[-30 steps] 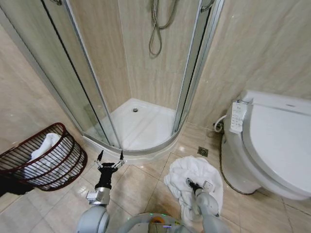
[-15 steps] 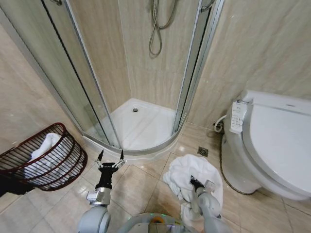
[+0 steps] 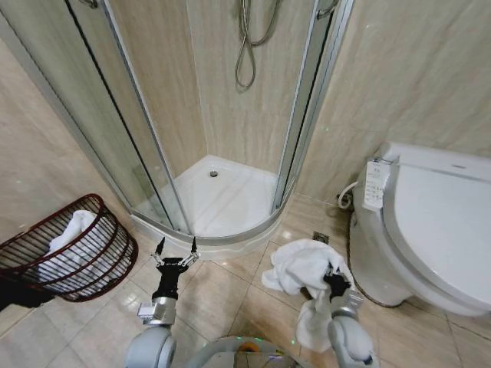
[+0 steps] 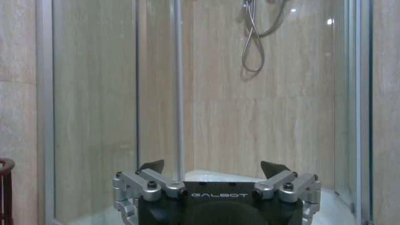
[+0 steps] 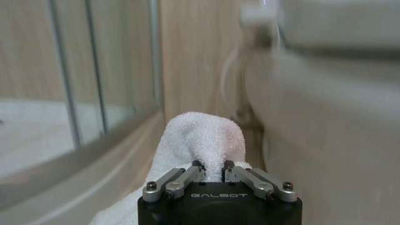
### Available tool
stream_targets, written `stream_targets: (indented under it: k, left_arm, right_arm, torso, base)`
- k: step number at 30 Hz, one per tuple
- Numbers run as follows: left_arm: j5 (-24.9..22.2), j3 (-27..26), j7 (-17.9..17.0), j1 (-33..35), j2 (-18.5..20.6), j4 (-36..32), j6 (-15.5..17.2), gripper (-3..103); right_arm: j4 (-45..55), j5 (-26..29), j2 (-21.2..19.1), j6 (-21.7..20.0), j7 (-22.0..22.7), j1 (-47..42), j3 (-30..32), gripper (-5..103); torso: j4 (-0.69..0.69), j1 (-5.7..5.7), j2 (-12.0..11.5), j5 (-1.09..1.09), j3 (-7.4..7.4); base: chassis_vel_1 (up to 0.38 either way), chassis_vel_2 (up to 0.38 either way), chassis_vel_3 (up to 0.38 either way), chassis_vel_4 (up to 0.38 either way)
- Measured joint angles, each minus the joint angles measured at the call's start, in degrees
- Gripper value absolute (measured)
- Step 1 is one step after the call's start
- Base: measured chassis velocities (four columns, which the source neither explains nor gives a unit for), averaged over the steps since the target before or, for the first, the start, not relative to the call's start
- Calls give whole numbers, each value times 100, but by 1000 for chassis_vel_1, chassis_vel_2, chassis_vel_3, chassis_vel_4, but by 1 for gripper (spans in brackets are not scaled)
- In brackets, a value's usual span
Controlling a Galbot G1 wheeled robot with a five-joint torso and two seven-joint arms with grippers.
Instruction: Discard the used towel into the hamper.
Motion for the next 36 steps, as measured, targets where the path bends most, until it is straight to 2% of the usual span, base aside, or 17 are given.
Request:
stream_targets:
  k: [4,12,21,30,36]
  left_arm:
    - [89,49,1,-7,-122,40,-36,100]
    - [59,98,48,-16,-220,100,-53,100]
    - [-254,90,57,-58,-284,-10,66,100]
    - [-377,9,67,-49,-201,75,-30,100]
    - [-384,33,105,-81,-206,42,63,100]
  right_arm:
    - [647,-339,17,165,-548,-361,243,12]
    - [1584,-268,10,62,-1209,-757,680,12]
    - [2045,-171,129,-171,-1245,-644,531,12]
    - [2180,-318,210,-298,-1170,-528,371,12]
    - [2272,-372,194,-359,-1035,-536,281,12]
  torso:
    - [0,0,0,-2,0]
    - [0,0,0,-1,0]
    - [0,0,0,0,0]
    - [0,0,0,-1,0]
    - [0,0,0,-1,0]
  base:
    - [0,0,0,0]
    - [0,0,0,0]
    - [0,0,0,0]
    - [0,0,0,0]
    - [0,0,0,0]
